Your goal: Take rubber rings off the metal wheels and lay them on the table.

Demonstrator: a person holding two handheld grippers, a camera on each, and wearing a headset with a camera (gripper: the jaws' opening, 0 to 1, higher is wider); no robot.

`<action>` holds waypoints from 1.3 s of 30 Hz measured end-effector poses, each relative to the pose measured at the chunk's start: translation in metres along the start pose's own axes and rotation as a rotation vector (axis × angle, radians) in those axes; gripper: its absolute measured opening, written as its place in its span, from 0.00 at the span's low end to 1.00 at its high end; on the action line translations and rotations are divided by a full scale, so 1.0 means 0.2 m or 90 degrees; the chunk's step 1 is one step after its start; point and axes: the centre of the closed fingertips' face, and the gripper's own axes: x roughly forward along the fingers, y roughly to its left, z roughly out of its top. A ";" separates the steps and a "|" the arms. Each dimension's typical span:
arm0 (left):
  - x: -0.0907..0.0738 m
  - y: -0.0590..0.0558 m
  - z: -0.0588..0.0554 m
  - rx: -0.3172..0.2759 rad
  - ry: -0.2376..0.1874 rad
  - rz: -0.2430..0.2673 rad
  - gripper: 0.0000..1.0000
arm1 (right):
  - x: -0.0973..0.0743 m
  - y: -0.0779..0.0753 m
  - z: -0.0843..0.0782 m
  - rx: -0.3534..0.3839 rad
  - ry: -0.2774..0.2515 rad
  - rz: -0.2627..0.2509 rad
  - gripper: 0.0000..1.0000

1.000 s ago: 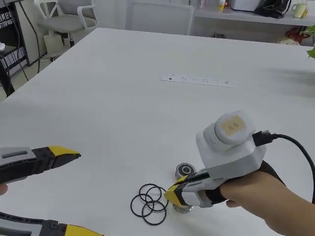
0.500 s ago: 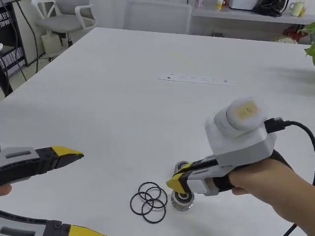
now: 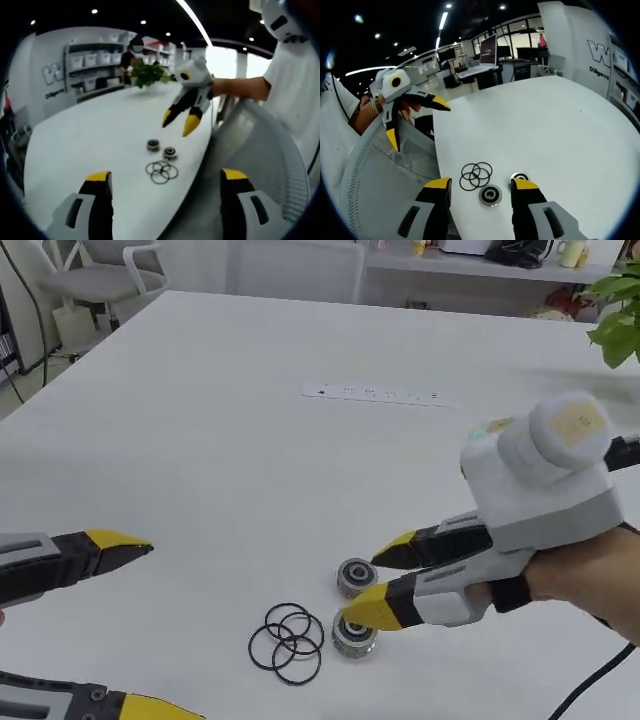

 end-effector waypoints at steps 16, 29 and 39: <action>-0.01 0.01 -0.01 0.002 0.003 0.000 0.91 | -0.31 -0.05 -0.05 0.090 -0.151 -0.077 0.73; -0.05 0.06 0.00 -0.015 -0.011 0.028 0.90 | -0.43 -0.09 -0.23 0.154 -0.174 -0.144 0.88; -0.10 0.11 -0.05 -0.032 -0.008 0.049 0.91 | -0.42 -0.08 -0.39 0.192 -0.130 -0.165 0.93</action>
